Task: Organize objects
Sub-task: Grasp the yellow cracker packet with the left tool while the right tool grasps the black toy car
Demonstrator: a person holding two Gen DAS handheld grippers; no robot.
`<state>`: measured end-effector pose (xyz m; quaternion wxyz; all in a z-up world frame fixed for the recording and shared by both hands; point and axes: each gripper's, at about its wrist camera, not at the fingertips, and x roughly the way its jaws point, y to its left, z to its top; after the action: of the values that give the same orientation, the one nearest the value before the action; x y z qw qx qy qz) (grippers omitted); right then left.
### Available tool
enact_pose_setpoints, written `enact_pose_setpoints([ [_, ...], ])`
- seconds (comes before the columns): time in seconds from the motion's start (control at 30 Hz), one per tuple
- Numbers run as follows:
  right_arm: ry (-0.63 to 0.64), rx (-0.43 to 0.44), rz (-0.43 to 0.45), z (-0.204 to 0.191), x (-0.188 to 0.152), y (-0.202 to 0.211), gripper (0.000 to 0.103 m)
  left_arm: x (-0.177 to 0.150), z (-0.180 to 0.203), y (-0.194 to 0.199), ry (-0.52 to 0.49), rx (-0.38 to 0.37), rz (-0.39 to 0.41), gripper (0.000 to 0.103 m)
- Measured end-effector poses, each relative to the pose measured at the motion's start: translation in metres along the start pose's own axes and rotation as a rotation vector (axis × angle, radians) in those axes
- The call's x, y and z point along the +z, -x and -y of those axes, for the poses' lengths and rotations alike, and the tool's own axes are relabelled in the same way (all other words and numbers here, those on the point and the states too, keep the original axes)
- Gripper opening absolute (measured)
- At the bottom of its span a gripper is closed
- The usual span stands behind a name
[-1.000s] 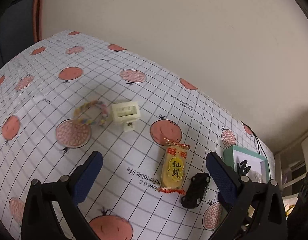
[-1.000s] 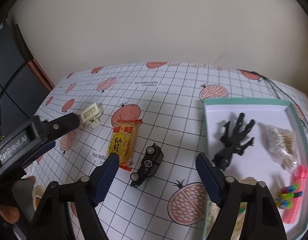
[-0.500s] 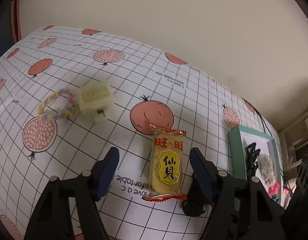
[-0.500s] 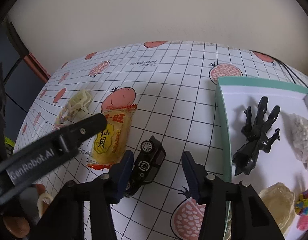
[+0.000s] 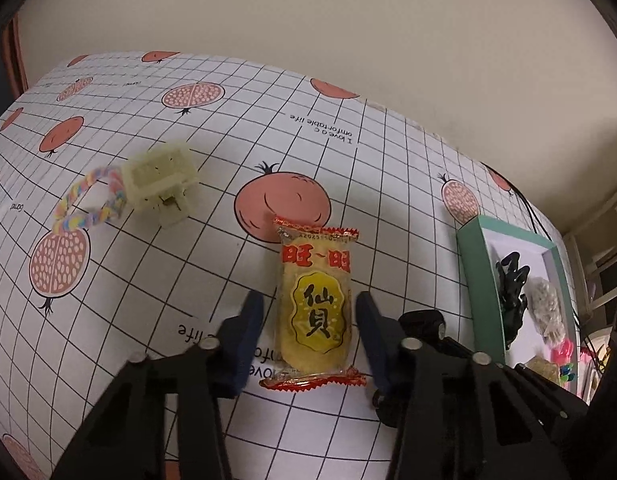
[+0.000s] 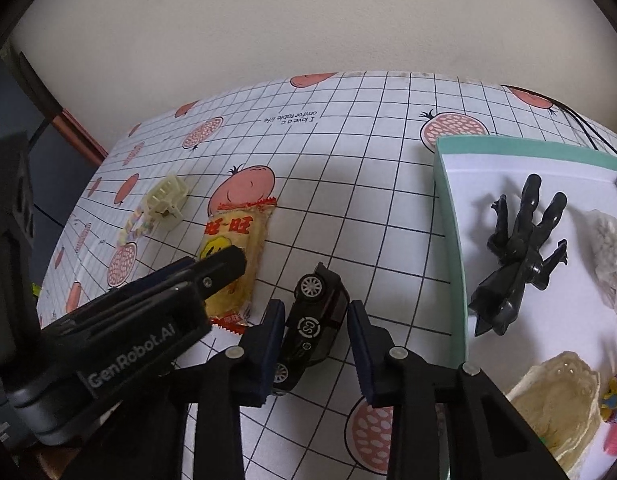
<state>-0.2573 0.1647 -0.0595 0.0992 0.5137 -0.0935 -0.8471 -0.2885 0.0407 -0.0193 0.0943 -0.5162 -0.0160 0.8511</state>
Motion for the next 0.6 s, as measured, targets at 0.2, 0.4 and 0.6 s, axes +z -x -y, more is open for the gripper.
enact_pose_setpoints([
  [0.2,-0.004,0.009,-0.003,0.001,-0.001,0.003,0.033,-0.002,0.001,0.000,-0.019,-0.004,-0.001,0.035],
  [0.4,-0.002,0.011,0.006,0.002,0.001,0.009,0.031,-0.001,-0.001,0.004,-0.015,-0.004,0.005,0.033],
  [0.6,0.004,0.014,0.012,0.003,0.002,0.015,0.029,0.004,-0.006,0.010,0.006,-0.012,0.021,0.033],
])
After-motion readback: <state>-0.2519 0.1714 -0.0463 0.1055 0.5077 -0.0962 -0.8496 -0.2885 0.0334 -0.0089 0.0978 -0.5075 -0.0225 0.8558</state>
